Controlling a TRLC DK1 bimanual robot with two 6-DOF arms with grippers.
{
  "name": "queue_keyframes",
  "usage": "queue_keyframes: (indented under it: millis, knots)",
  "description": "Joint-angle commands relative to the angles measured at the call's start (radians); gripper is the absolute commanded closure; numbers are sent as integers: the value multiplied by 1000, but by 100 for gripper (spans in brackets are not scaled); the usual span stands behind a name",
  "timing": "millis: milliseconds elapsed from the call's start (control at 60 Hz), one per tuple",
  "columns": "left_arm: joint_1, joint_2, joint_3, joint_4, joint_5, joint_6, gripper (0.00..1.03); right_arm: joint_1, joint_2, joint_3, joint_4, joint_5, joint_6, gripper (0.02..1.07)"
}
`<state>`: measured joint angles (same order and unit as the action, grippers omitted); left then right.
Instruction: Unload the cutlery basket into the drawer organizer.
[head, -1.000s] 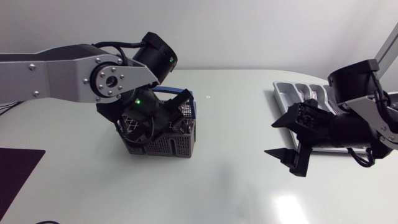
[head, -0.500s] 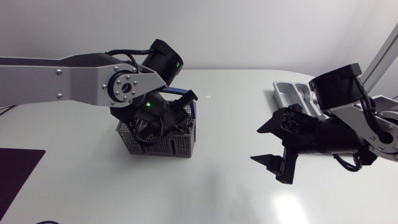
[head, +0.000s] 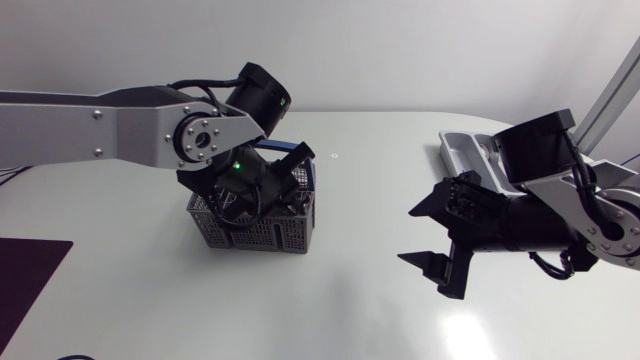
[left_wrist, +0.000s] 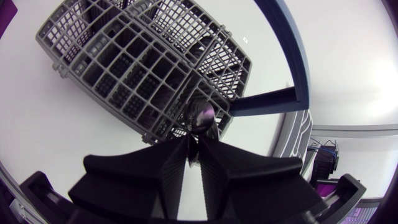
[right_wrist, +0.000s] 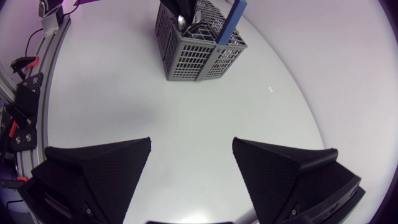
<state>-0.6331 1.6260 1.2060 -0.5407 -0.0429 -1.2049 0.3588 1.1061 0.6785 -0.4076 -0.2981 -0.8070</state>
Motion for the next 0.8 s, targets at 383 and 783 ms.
queue_keyframes:
  millis: [383, 783]
  knots:
    - [-7, 14, -16, 8, -2, -16, 92, 39, 14, -33, 15, 16, 42, 13]
    - [-5, 3, -46, 19, 0, -2, 98, 48, 29, -48, 41, 20, 45, 13]
